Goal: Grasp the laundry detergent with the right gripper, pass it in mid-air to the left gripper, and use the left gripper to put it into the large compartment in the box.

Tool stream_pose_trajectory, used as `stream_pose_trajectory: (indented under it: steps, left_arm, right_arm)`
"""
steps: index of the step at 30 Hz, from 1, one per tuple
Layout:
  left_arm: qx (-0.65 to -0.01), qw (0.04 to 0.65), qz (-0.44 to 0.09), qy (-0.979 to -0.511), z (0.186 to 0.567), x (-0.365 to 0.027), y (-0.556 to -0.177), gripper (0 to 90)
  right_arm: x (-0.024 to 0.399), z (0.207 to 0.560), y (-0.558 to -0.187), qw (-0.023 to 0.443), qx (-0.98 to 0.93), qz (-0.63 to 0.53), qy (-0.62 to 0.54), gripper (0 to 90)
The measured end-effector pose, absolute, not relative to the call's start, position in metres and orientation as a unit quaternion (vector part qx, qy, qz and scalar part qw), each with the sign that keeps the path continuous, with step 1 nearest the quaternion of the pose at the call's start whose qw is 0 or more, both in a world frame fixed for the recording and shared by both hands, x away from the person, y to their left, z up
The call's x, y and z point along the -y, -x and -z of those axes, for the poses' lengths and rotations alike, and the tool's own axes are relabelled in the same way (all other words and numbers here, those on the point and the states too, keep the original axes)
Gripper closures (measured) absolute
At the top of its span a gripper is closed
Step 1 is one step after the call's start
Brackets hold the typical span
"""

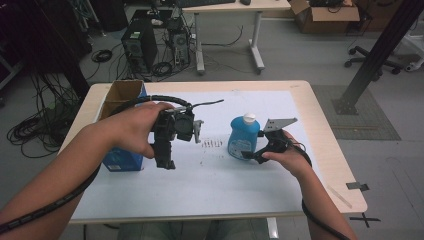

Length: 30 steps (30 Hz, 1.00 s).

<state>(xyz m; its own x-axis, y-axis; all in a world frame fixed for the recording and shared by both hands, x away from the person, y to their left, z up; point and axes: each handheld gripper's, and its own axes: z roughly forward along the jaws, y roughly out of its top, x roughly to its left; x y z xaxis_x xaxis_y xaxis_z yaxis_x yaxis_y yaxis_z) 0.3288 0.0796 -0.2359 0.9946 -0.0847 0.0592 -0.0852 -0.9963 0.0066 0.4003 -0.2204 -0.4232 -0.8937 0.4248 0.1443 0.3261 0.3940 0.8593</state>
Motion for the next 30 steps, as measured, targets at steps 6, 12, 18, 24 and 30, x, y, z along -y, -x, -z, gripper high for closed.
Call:
stream_pose_trajectory:
  steps: [6, 12, 18, 24, 30]
  left_arm:
    - [0.043, 0.003, -0.029, -0.999, 0.237, -0.079, -0.328, 0.4]
    - [0.044, 0.009, -0.028, -0.999, 0.239, -0.079, -0.328, 0.4]
    - [0.043, 0.008, -0.027, -0.999, 0.239, -0.080, -0.329, 0.4]
    - [0.042, 0.011, -0.029, -0.999, 0.239, -0.082, -0.330, 0.4]
    - [0.042, 0.012, -0.030, -0.999, 0.239, -0.083, -0.330, 0.4]
  right_arm:
    - [0.217, 0.428, -0.399, 0.048, -0.825, -0.516, -0.228, 0.9]
    - [0.214, 0.432, -0.399, 0.055, -0.816, -0.526, -0.232, 0.8]
    - [0.210, 0.435, -0.399, 0.061, -0.811, -0.533, -0.233, 0.7]
    - [0.208, 0.437, -0.401, 0.060, -0.805, -0.540, -0.240, 0.7]
    - [0.208, 0.439, -0.400, 0.061, -0.795, -0.549, -0.251, 2.0]
